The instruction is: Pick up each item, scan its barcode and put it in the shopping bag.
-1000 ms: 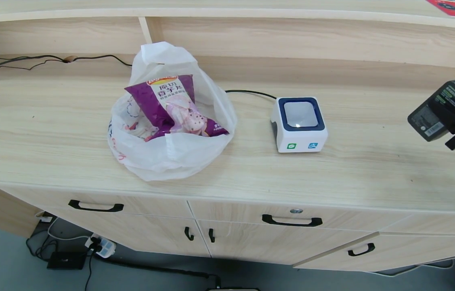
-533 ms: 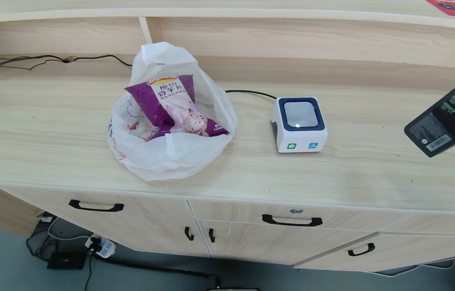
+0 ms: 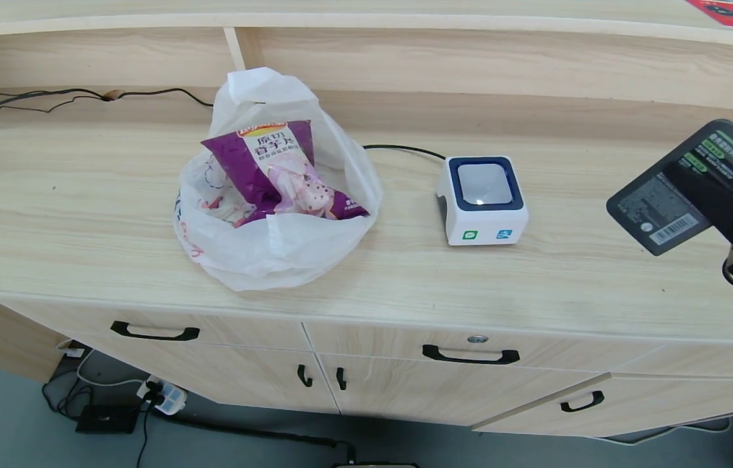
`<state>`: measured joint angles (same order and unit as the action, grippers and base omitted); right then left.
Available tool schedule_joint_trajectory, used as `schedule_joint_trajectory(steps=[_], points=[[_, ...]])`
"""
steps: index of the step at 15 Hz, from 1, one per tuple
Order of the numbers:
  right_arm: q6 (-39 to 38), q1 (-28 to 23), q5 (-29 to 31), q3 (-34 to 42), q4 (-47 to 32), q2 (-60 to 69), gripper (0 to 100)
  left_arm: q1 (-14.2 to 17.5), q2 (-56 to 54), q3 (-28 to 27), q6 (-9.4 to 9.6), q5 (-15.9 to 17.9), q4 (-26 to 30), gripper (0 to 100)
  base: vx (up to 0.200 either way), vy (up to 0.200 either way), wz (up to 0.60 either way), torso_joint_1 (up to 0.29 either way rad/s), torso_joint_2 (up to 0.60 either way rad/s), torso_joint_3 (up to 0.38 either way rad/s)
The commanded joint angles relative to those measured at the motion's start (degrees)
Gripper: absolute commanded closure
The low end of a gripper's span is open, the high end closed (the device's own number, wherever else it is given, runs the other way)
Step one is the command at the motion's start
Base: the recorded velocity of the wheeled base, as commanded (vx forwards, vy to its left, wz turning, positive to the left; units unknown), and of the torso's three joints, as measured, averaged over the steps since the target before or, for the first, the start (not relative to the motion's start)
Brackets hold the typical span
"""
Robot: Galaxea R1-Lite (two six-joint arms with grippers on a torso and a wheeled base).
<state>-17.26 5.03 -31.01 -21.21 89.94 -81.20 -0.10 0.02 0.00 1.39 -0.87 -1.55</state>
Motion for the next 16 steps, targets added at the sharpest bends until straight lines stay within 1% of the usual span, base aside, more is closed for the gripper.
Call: schedule_joint_trajectory(steps=[1,3,7,9,11,14,15,16], points=[[-0.2,6.8,-0.1,-0.9,-0.1,0.7,100,0.0,0.0,0.0,0.63,0.0,0.0,0,0.0,0.0,0.0,0.0,0.0,0.0],[-2.0,14.1,-0.1,-2.3,-0.3,-0.2,100,0.0,0.0,0.0,1.42,0.0,0.1,0,0.0,0.0,0.0,0.0,0.0,0.0],[-6.0,25.2,-0.6,-9.9,-0.4,-5.7,100,0.0,0.0,0.0,1.42,0.0,0.1,0,0.0,0.0,0.0,0.0,0.0,0.0],[-7.3,31.8,-0.7,-14.3,-0.4,-8.6,100,0.0,0.0,0.0,1.42,0.0,0.1,0,0.0,0.0,0.0,0.0,0.0,0.0],[-8.8,37.4,-0.7,-15.8,-0.4,-10.1,100,0.0,0.0,0.0,1.6,0.0,0.1,0,0.0,0.0,0.0,0.0,0.0,0.0],[-10.6,42.3,-0.7,-15.4,-0.4,-10.6,100,0.0,0.0,0.0,1.6,0.0,0.1,0,0.0,0.0,0.0,0.0,0.0,0.0],[-12.4,45.0,-0.7,-16.0,-0.4,-10.6,100,0.0,0.0,0.0,1.6,0.0,0.1,0,0.0,0.0,0.0,0.0,0.0,0.0],[-13.7,46.2,-0.7,-16.2,-0.4,-10.7,100,0.0,0.0,0.0,1.69,0.0,0.1,0,0.0,0.0,0.0,0.0,0.0,0.0]])
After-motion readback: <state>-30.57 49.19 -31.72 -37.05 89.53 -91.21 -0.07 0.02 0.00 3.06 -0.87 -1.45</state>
